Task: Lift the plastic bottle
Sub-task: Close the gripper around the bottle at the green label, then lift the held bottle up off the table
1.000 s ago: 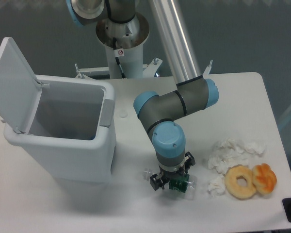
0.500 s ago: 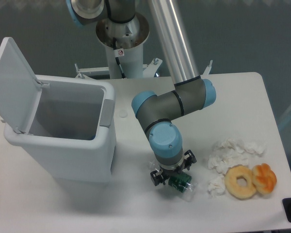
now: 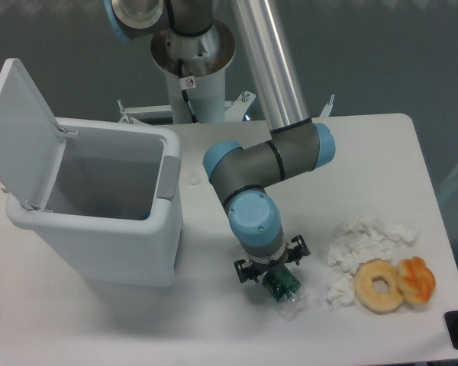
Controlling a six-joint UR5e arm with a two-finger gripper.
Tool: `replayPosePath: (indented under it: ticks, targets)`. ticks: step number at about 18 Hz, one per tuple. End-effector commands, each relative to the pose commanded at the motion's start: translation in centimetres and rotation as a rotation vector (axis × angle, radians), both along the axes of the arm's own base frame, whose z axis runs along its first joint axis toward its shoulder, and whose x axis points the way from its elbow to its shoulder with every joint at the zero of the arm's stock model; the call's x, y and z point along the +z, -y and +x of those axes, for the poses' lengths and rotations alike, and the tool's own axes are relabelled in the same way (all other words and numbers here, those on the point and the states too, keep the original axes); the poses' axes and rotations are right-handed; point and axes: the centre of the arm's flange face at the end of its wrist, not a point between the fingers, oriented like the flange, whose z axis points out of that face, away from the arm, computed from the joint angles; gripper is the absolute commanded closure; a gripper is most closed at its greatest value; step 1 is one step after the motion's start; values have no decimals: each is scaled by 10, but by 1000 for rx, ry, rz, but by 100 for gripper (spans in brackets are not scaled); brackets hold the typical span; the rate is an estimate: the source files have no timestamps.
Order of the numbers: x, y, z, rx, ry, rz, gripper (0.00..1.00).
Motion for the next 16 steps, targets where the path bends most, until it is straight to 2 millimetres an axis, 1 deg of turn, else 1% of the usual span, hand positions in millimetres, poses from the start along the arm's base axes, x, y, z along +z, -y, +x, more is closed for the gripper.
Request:
replayPosePath:
  ticks: [2, 4, 5, 6, 9, 11, 14, 16]
  targets:
    - [0, 0, 0, -4, 1, -1, 41]
    - [-2, -1, -1, -4, 0, -2, 62]
    - [-2, -2, -1, -4, -1, -2, 70]
    - [0, -2, -1, -4, -2, 1, 74]
    - [0, -4, -2, -9, -5, 6, 80]
    - [2, -5, -3, -15, -7, 8, 87]
    - [20, -4, -9, -23, -21, 30, 87]
    - [39, -3, -14, -14, -15, 87, 87]
